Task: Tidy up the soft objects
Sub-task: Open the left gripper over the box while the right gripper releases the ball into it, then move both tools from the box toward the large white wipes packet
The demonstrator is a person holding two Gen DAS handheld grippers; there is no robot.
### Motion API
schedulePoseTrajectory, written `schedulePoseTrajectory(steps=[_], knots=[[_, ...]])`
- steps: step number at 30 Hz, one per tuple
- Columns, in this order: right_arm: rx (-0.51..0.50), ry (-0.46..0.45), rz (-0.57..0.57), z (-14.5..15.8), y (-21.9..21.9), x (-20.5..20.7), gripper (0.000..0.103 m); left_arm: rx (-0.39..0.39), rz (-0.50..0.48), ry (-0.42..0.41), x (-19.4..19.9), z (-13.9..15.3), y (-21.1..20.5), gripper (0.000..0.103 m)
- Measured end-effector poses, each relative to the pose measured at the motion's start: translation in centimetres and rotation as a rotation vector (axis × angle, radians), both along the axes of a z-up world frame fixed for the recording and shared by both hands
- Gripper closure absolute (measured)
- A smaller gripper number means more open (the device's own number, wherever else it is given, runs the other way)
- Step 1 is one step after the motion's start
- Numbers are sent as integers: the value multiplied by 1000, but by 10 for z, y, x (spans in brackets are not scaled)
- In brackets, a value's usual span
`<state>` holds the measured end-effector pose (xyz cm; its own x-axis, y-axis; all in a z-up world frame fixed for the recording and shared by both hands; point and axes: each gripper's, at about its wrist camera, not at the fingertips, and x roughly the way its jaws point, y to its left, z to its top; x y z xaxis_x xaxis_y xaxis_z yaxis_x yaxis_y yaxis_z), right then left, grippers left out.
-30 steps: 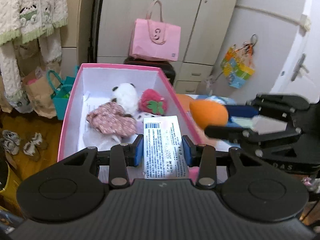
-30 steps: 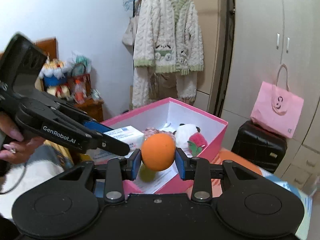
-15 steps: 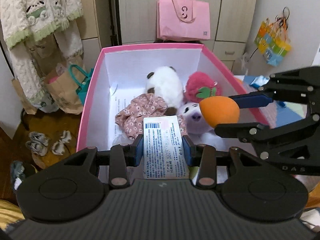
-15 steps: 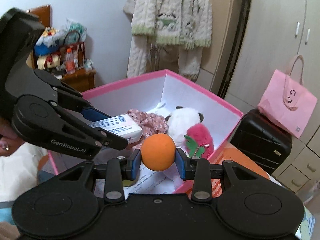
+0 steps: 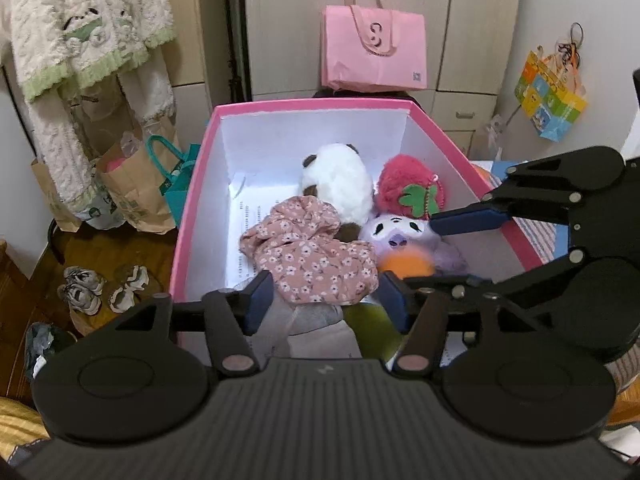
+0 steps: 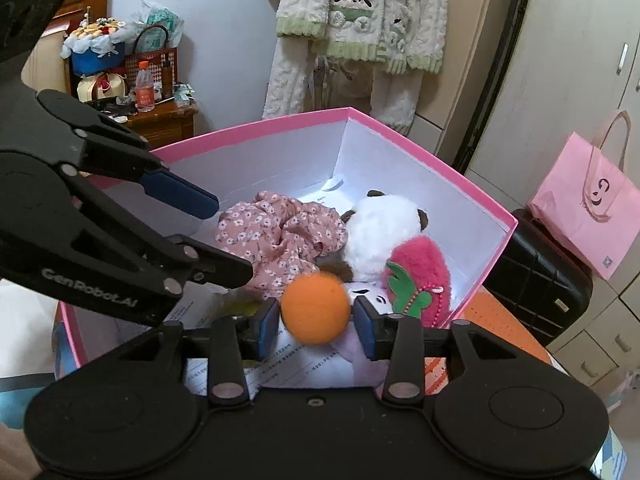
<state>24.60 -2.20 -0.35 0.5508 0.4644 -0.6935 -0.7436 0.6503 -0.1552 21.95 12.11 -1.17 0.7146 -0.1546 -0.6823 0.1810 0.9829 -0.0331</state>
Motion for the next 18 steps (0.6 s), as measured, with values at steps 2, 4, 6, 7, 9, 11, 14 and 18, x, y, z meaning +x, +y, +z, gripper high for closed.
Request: schedulePoseTrajectory(steps=[2,4,6,7,9,11,14,18], knots=[[-4,-15,-4,3,1,-4,36,-7,7,-12,-4,4,3,41],[-9,-36,-13,5,1,-9,34,-20,12,-23,-9,9,7,39],[-10,-43,-14,9,0,-13,34,-33,7,-31,-15,14,11,38],[-16,-45,-13,10,-1,-15,34,-37,1,-32,-18,17,12,36],[-24,-62,-15,14,-2,-21,34,-37,-12,-33,-23,21,12,35],[-25,-72,-15,18,-5,-27,33,-36,-31,-38,-30,26,12,33],[-15,-77,-11,26,-9,-36,31,-67,-42,-45,-41,34,14,28],[-15,-94,-4,36,-14,-53,26,-130,-58,-31,-52,41,21,20]])
